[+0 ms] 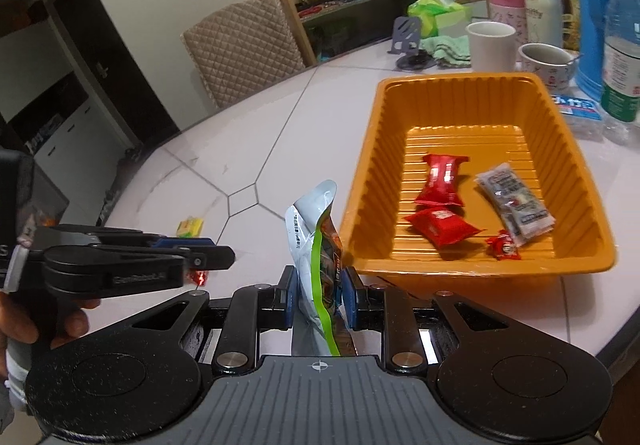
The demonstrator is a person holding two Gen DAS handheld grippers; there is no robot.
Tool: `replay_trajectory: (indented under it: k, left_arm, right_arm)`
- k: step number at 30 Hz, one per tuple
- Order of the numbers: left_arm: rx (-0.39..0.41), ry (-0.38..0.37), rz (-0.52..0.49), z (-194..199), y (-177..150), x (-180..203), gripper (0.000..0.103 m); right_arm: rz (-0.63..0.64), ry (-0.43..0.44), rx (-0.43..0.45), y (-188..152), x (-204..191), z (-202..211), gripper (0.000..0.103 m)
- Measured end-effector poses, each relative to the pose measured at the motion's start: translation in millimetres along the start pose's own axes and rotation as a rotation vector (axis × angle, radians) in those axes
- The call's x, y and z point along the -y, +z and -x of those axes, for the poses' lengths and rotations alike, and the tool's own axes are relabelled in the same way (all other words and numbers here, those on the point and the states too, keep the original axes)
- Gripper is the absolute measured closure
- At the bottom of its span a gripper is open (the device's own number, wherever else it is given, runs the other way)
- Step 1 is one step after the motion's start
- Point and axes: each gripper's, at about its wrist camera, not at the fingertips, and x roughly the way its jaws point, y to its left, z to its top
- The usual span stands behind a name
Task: Organize snacks
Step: 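Carry both snacks over the orange tray and open both grippers to drop them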
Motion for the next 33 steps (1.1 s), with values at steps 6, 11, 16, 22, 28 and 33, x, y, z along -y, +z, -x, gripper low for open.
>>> replay_trajectory:
  k: [6,11,16,22,28,33]
  left_arm:
    - [0.043,-0.06,-0.008,9.1,18.9,31.8,0.083]
    - [0.068,-0.095,-0.012,3.0,42.3,58.2,0.083]
    - [0.077,-0.117,-0.005,-11.8,66.8,77.5,0.083]
    - [0.067,-0.107,-0.012,-42.0,97.3,95.3,0.083]
    - [0.053,-0.075,-0.004,-72.9,121.7,101.9,0.083]
    - [0.048,-0.044,0.001,-96.9,140.6,102.3,0.083]
  right_arm:
    - [-0.051,-0.02,0.036,5.3,23.3,19.5,0.079]
    - [-0.103,-0.034,0.073,18.2,50.6,34.4,0.079]
    - [-0.15,-0.047,0.105,38.7,78.4,40.6,0.079]
    - [-0.174,-0.057,0.125,65.9,106.3,31.9,0.079]
    - [-0.102,-0.086,0.121,90.0,125.7,11.7,0.079]
    - [-0.04,-0.104,0.097,105.6,140.1,-13.3,0.079]
